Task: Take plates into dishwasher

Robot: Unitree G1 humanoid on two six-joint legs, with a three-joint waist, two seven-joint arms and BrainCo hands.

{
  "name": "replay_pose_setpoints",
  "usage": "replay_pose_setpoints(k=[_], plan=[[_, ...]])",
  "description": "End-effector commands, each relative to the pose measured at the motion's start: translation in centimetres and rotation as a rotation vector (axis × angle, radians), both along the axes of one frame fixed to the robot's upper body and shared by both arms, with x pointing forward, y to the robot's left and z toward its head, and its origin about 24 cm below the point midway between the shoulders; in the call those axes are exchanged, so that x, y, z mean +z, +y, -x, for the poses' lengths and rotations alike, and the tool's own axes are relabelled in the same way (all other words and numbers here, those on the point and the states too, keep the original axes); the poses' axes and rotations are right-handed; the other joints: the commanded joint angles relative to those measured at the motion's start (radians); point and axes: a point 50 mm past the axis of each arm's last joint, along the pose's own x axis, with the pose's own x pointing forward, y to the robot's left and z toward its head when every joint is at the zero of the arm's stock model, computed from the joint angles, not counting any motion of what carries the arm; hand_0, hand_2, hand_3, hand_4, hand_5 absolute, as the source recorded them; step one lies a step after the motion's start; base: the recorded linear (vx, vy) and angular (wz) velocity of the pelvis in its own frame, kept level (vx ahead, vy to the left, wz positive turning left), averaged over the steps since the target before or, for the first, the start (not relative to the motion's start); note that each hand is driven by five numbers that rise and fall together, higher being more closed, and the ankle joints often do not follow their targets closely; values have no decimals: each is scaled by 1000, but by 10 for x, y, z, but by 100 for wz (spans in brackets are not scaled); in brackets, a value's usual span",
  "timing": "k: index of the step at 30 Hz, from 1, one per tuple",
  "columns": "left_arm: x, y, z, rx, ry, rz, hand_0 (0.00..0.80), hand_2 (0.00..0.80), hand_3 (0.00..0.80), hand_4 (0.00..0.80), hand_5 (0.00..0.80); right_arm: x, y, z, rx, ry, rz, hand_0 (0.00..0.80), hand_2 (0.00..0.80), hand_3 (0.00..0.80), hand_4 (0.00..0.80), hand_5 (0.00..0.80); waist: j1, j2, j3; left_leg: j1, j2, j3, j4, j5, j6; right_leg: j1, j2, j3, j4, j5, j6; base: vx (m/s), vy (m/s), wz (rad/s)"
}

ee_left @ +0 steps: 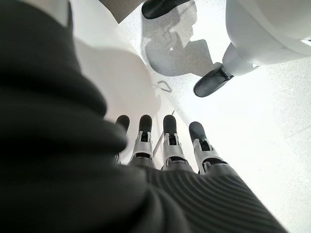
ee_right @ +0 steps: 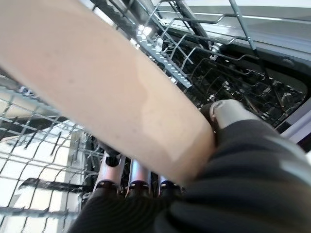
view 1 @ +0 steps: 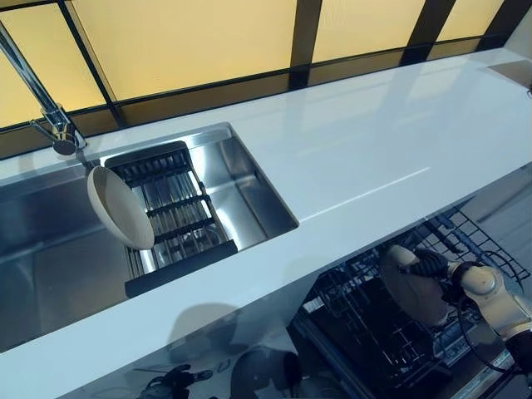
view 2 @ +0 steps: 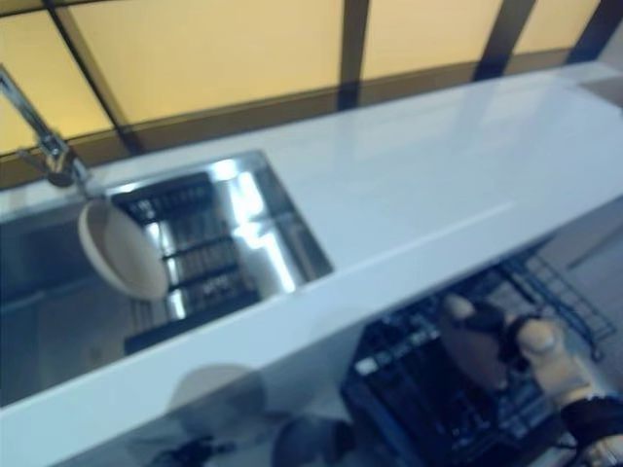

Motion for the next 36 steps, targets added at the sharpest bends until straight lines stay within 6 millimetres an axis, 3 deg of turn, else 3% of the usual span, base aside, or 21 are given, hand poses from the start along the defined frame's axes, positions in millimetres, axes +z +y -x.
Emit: replay_pose_setpoints(k=[1, 15, 36], plan=[[8, 10, -19, -31, -44, -32, 0, 0, 0, 0, 0, -10, 7, -8, 16, -28, 19, 800, 800, 800, 800, 800, 41, -57, -16, 7, 22, -56, 2, -21, 9, 47, -62, -15, 3, -25, 89, 0, 0, 0], [10, 8, -26, -31, -69, -6, 0, 0, 0, 0, 0, -54, -3, -3, -126, 85, 43, 800, 800, 800, 800, 800, 94, -32, -16, -2, 16, -101, 2, -19, 11, 58, -71, -42, 3, -33, 86, 5, -8, 6], [10, 1, -29, -61, -78, 22, 0, 0, 0, 0, 0, -89, -5, 14, -186, 224, 68, 800, 800, 800, 800, 800, 125, -9, -16, -10, 8, -132, 2, -18, 13, 60, -80, -56, 3, -40, 84, 1, 0, 4]])
